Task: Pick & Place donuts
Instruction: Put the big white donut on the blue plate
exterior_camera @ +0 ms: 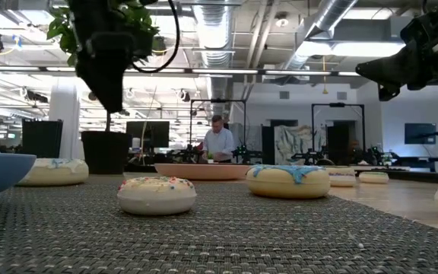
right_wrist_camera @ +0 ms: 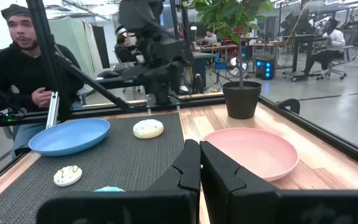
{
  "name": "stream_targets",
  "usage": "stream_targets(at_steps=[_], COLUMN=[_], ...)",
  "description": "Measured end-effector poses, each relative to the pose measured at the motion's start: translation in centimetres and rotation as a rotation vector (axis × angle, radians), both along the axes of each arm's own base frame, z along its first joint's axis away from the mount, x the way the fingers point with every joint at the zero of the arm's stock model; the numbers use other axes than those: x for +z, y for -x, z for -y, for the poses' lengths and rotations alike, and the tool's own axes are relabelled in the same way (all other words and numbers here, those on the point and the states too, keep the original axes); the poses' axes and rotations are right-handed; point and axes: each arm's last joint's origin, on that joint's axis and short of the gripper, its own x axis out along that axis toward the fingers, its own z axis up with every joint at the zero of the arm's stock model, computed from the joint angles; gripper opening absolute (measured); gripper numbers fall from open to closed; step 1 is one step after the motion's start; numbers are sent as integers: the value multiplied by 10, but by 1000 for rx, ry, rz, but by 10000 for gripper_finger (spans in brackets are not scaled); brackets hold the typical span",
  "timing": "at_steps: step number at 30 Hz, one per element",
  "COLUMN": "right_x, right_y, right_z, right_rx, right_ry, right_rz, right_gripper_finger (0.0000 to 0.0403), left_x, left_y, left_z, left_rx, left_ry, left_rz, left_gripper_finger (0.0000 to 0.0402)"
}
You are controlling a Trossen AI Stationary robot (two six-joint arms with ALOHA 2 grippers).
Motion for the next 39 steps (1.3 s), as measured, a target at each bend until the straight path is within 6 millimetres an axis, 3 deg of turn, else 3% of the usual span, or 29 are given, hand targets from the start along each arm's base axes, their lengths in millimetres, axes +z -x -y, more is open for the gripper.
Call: stream_targets(at_steps=[7,18,32,39], right_x=[0,0,0,0], right_y=[0,0,0,0], right_z=[0,0,0,0], right_rx=[0,0,0,1], right_ry=[0,0,0,0], right_rz=[0,0,0,0], right_gripper_finger=[0,0,0,0], left_x=[-24,-60,-67,-82], left_y=[15,31,32,35], left_z=[15,15,17,16], left_rx=[-83,-122,-183,-171], left_ry=[-32,18,89,98], left_rz=[-101,-177,-171,-127], left_gripper_finger=[235,235,235,234])
